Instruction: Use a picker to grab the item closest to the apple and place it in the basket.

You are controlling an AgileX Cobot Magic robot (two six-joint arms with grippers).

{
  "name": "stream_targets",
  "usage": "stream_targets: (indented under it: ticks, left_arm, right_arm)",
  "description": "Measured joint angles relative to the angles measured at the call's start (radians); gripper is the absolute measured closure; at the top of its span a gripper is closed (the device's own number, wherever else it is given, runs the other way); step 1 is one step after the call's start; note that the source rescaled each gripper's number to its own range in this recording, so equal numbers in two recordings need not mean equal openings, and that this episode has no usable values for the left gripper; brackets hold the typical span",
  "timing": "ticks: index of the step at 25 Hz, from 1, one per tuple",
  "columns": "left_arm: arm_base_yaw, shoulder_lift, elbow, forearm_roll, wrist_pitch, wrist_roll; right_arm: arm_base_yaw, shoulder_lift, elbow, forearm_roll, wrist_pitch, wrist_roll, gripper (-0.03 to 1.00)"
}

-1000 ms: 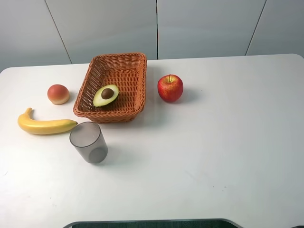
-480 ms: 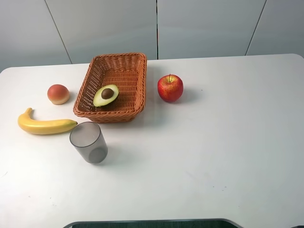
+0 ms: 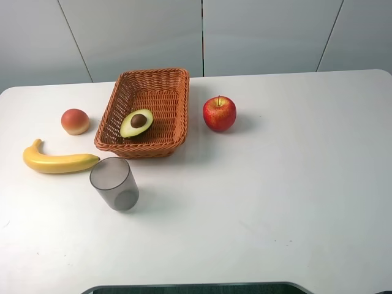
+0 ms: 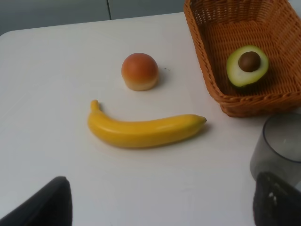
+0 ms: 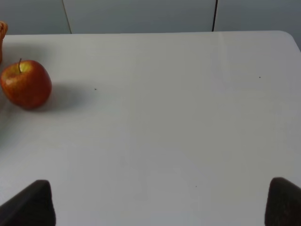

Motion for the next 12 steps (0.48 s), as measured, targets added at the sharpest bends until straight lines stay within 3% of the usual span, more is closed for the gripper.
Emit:
stream_targets:
  ticks: [12]
  left_arm:
    - [0.0,0.0,0.0,0.0,0.0,-0.002]
  right_arm:
    - [0.0,0.0,0.0,0.0,0.0,0.0,0.07]
